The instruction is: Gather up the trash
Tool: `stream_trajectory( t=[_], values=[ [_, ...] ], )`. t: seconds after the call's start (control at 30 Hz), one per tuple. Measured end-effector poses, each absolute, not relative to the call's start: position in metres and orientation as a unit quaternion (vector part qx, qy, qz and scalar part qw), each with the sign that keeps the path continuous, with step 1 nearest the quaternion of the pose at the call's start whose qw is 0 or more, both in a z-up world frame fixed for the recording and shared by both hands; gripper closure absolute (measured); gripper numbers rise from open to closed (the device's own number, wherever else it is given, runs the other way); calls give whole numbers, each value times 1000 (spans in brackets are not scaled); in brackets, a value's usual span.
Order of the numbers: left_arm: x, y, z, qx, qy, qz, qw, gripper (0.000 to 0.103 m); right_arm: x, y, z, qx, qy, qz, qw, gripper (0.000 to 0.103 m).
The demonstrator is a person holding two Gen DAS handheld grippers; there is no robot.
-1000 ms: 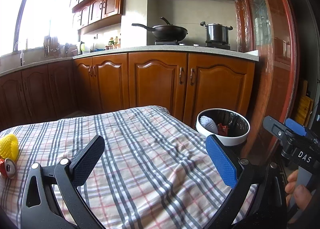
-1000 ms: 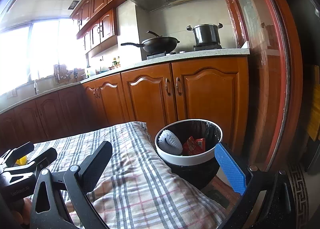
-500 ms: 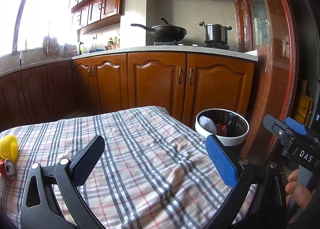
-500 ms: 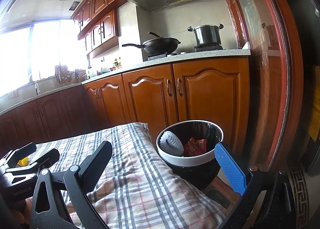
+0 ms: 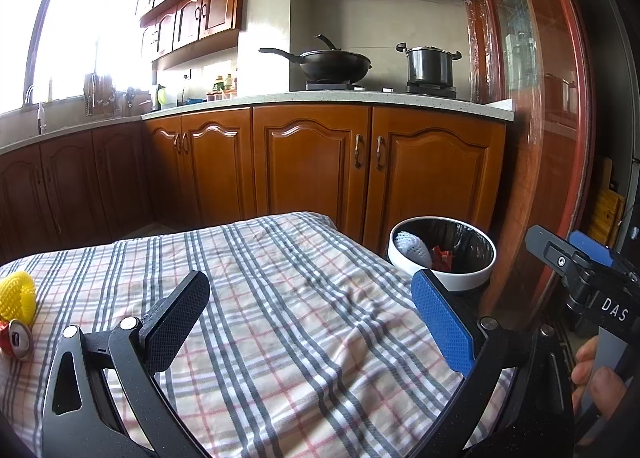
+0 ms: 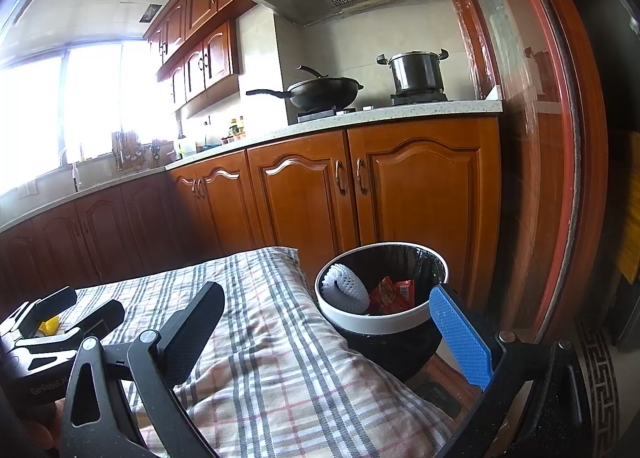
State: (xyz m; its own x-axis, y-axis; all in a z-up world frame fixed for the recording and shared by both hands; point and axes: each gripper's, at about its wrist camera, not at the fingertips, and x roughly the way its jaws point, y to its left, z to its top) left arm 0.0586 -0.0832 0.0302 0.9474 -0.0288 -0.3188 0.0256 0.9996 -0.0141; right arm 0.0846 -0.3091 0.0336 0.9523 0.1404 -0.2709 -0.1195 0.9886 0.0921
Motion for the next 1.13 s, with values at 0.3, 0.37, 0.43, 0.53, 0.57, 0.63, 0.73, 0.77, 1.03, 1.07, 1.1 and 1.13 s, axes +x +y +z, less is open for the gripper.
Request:
stream_trajectory(
  t=[0.3,0.37,0.43,0.53,0.57,0.63,0.73,0.77,1.03,1.07,1.1,1.13],
  values=[
    [60,-83,30,-5,163,-16,986,0,84,-309,34,38,140,66,987,0],
    [60,-83,29,-5,163,-16,986,0,85,-308,35,38,140,67,987,0],
    [60,-83,29,-5,164,-15,986,0,85,-308,35,37,140,67,987,0],
    [61,-82,28,-7,166,-15,986,0,85,-308,35,38,140,68,987,0],
    [62,-82,28,-8,166,-15,986,0,85,-307,36,38,140,68,987,0],
    [63,-81,27,-8,167,-16,986,0,86,-305,36,37,141,69,987,0],
    [64,-81,27,-9,168,-16,986,0,88,-303,36,37,142,71,987,0],
    [65,-81,27,-9,169,-16,985,0,88,-304,35,37,143,71,987,0],
    [71,-77,25,-14,176,-22,984,0,93,-303,32,40,148,73,986,0],
    [72,-77,24,-14,177,-22,984,0,94,-303,31,40,149,73,985,0],
    [73,-77,24,-15,179,-23,983,0,96,-303,30,40,150,73,985,0],
    [75,-76,22,-16,182,-24,983,0,97,-303,29,41,151,73,985,0]
  ],
)
